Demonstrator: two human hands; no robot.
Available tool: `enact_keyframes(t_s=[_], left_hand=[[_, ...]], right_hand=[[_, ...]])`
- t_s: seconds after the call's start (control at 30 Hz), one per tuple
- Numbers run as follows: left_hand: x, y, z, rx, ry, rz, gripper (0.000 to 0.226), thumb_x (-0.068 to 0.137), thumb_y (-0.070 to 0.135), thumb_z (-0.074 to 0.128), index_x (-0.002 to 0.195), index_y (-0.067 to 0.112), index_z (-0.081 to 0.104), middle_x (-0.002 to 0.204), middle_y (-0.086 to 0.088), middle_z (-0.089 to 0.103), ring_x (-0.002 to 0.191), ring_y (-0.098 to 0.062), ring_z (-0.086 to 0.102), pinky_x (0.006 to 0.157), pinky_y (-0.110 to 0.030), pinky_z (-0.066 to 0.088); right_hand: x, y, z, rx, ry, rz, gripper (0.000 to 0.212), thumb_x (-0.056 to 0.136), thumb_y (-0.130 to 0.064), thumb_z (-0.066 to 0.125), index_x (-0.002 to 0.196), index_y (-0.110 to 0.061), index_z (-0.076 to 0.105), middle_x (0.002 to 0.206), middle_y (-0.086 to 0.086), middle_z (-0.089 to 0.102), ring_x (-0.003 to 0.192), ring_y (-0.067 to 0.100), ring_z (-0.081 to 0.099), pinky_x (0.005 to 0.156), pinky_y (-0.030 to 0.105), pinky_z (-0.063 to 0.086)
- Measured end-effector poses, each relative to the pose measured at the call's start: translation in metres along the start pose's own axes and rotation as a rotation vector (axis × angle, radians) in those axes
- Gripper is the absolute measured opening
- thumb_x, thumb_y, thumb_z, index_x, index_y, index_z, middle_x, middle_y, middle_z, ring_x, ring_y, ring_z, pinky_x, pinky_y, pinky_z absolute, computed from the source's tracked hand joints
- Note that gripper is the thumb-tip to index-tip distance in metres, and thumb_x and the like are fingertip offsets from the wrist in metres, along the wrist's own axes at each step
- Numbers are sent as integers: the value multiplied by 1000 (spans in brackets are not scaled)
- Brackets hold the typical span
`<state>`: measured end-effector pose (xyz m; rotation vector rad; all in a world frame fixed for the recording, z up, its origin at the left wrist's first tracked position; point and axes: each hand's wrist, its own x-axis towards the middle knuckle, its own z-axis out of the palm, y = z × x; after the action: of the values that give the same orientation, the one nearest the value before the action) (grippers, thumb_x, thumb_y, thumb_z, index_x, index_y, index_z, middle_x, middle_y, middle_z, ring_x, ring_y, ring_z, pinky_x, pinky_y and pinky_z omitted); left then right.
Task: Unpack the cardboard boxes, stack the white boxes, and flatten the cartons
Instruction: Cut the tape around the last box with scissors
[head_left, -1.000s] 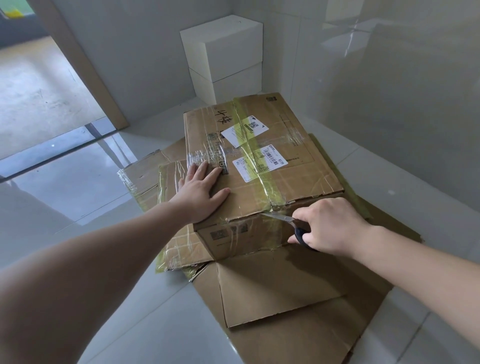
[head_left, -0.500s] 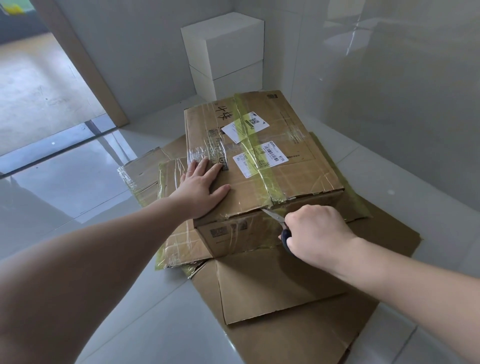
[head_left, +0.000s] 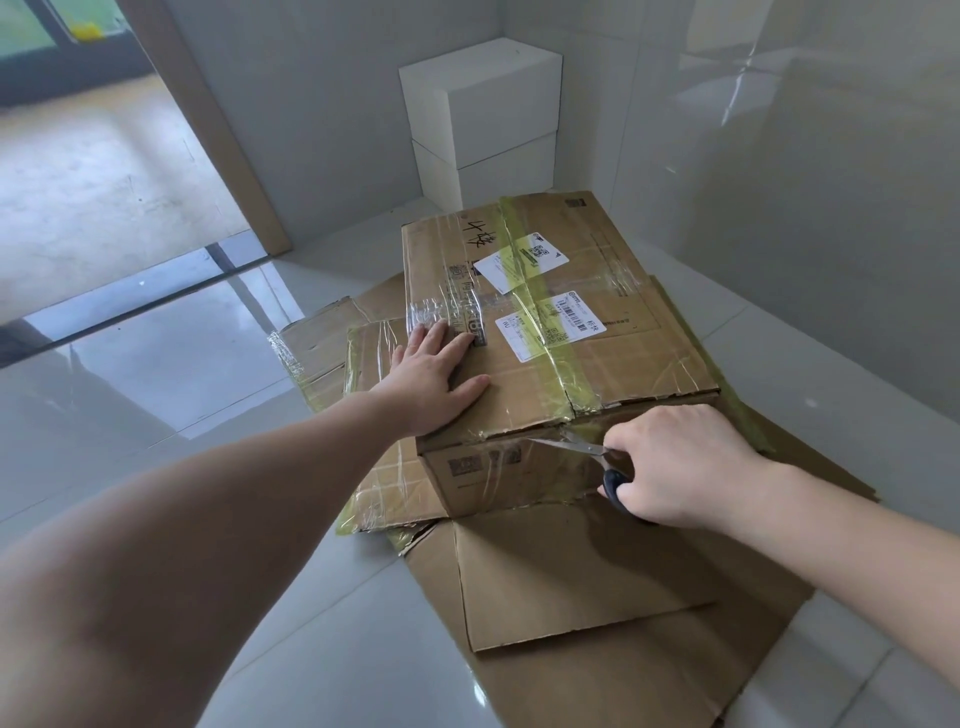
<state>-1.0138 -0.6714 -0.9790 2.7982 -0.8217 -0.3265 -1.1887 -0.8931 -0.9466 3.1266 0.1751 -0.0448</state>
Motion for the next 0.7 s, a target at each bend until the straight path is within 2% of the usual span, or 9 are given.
enact_keyframes(t_s=[0.13, 0.33, 0.5, 0.6, 0.7], left_hand=[[1, -1, 1, -6, 7, 2, 69, 90, 64, 33, 149, 34, 14, 160, -1, -1, 145, -26, -11, 116, -51, 0], [2, -2, 2, -24, 13, 11, 68, 90, 64, 32, 149, 33, 15, 159, -1, 1, 145, -26, -10, 117, -51, 0], [3, -2, -1, 76, 23, 50, 69, 90, 65, 27, 149, 31, 17, 159, -3, 6, 146, -25, -7, 116, -52, -5], [6, 11, -10, 72, 68, 164, 59, 93, 58, 33, 144, 28, 33, 155, -3, 21, 145, -23, 5, 117, -49, -1], [4, 36, -21, -52, 93, 379, 38, 94, 44, 46, 123, 23, 59, 137, -1, 49, 132, -20, 36, 113, -44, 23]], right_hand=[[-7, -1, 3, -36, 38, -52, 30, 74, -49, 50, 89, -28, 63, 78, -6, 65, 79, 19, 63, 56, 26, 32], [13, -18, 5, 9, -9, -13, 19, 82, -43, 54, 80, -24, 56, 84, -4, 66, 86, 22, 63, 60, 27, 33], [29, -35, 3, 52, -122, -116, 8, 83, -22, 54, 76, -24, 52, 81, 0, 61, 85, 25, 60, 61, 27, 34], [32, -35, 1, 19, -115, -137, 10, 85, -17, 52, 77, -22, 50, 84, 3, 61, 85, 27, 61, 61, 27, 35], [30, -26, 0, 43, -131, -128, 12, 84, -21, 57, 75, -21, 49, 87, 4, 63, 85, 27, 60, 61, 28, 37]])
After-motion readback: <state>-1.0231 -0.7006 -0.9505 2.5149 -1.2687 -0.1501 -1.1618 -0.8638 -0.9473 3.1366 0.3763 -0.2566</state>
